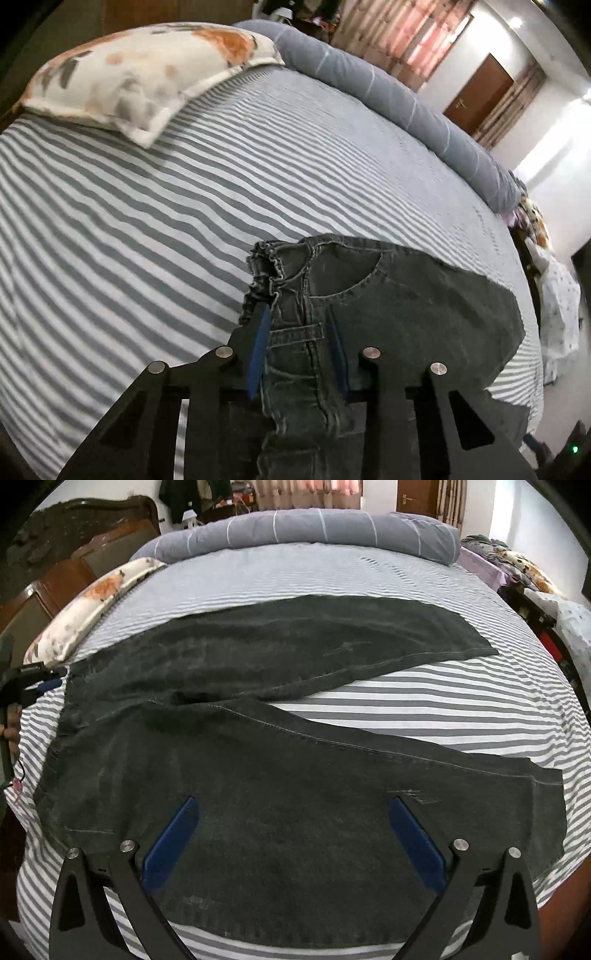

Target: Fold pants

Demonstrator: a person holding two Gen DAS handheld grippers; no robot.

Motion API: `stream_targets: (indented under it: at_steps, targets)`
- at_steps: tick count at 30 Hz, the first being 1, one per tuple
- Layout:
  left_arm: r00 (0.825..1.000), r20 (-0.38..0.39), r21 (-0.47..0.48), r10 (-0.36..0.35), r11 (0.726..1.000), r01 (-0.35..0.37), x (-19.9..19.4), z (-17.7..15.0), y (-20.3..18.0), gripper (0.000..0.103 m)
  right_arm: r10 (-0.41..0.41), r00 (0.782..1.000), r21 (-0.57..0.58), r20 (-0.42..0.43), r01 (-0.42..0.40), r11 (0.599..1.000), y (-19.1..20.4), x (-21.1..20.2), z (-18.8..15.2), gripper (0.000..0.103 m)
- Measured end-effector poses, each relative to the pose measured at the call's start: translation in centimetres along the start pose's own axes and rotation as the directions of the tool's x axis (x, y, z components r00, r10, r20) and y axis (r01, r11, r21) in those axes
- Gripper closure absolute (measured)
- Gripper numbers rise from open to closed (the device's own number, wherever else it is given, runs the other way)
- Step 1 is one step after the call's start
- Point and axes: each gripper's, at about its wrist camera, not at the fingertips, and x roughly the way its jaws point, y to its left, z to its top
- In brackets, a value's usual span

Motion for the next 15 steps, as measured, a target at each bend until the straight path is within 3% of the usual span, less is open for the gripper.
stream_targets:
  at_steps: [7,15]
  targets:
    - [0.999,-0.04,0.001,0.007,1.0,-0.007,1.9,-1.3,1.5,0.073,-0.014,0.999,-0.024,-0.036,0.013,1.0,1.0,2.1,0.4,0.001]
    - [0.999,-0.028,-0.012,-0.036,0.999,0.036,3.6,0.5,2.0,0.072,-0.009,0.998,-0.051,-0.062,0.006,0.999,2.4,3.5,0.4,0.001]
